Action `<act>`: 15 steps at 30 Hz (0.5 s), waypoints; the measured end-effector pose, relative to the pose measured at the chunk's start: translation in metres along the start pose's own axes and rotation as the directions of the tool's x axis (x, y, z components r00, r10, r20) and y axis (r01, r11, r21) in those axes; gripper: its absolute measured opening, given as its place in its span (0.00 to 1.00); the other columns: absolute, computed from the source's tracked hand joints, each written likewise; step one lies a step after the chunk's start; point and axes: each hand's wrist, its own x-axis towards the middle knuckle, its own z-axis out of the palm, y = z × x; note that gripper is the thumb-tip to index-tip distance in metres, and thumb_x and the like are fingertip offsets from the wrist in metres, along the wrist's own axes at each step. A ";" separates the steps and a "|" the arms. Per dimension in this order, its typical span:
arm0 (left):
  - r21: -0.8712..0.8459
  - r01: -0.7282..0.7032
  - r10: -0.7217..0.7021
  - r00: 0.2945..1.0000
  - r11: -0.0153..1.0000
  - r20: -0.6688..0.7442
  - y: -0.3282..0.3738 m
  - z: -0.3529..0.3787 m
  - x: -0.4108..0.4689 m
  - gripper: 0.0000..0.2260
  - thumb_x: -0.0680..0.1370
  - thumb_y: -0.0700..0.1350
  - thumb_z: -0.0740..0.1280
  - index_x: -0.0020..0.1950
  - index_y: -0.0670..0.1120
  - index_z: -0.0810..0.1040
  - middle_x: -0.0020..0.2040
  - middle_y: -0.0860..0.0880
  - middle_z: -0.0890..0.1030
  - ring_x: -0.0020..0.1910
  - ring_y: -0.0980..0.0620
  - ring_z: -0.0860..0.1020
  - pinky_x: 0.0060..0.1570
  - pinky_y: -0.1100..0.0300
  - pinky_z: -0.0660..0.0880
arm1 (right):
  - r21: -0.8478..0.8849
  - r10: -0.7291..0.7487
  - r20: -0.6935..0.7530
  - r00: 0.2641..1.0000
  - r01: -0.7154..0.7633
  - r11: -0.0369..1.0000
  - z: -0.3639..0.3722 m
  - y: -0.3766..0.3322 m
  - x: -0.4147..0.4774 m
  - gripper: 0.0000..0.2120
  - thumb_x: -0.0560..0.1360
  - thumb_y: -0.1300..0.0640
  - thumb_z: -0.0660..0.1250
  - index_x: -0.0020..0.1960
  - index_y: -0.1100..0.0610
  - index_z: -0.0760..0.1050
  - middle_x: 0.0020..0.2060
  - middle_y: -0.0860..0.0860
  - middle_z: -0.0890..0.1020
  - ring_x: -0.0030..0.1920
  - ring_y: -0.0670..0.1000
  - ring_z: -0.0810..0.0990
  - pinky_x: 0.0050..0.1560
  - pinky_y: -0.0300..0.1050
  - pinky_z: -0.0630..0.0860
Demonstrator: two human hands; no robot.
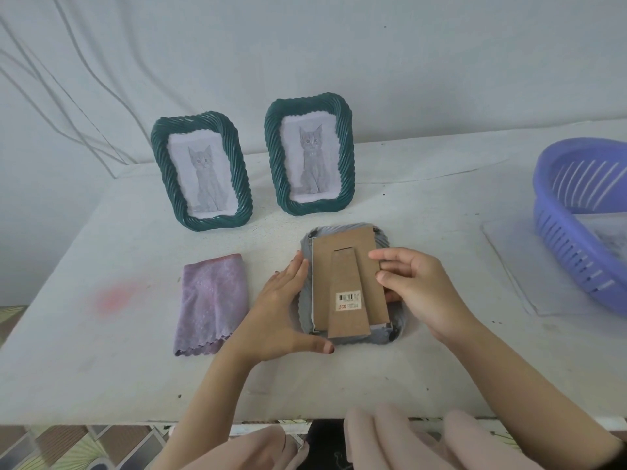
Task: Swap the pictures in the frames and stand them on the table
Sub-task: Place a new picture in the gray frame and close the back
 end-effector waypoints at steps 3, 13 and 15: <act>0.001 0.001 -0.001 1.000 1.000 -0.004 -0.001 0.001 0.000 0.59 0.54 0.71 0.69 0.76 0.49 0.47 0.74 0.56 0.40 0.69 0.72 0.35 0.65 0.74 0.33 | -0.024 0.001 0.000 1.000 -0.001 1.000 -0.001 0.000 0.002 0.16 0.74 0.69 0.64 0.50 0.49 0.78 0.45 0.54 0.83 0.44 0.52 0.83 0.43 0.46 0.81; 0.000 -0.001 0.001 1.000 1.000 -0.011 -0.002 0.002 0.000 0.57 0.55 0.70 0.70 0.76 0.51 0.48 0.75 0.55 0.41 0.70 0.70 0.36 0.66 0.73 0.33 | -0.208 -0.054 -0.081 0.995 0.036 0.977 0.001 0.002 0.001 0.14 0.72 0.67 0.68 0.54 0.52 0.79 0.47 0.48 0.79 0.44 0.50 0.81 0.35 0.36 0.80; 0.003 0.000 0.000 1.000 1.000 -0.013 -0.002 0.002 -0.001 0.57 0.55 0.70 0.69 0.76 0.51 0.48 0.75 0.55 0.40 0.70 0.70 0.36 0.66 0.73 0.33 | -0.280 -0.089 -0.096 0.991 0.059 0.958 0.001 0.003 0.001 0.15 0.72 0.65 0.69 0.55 0.53 0.79 0.47 0.48 0.79 0.42 0.49 0.81 0.35 0.35 0.80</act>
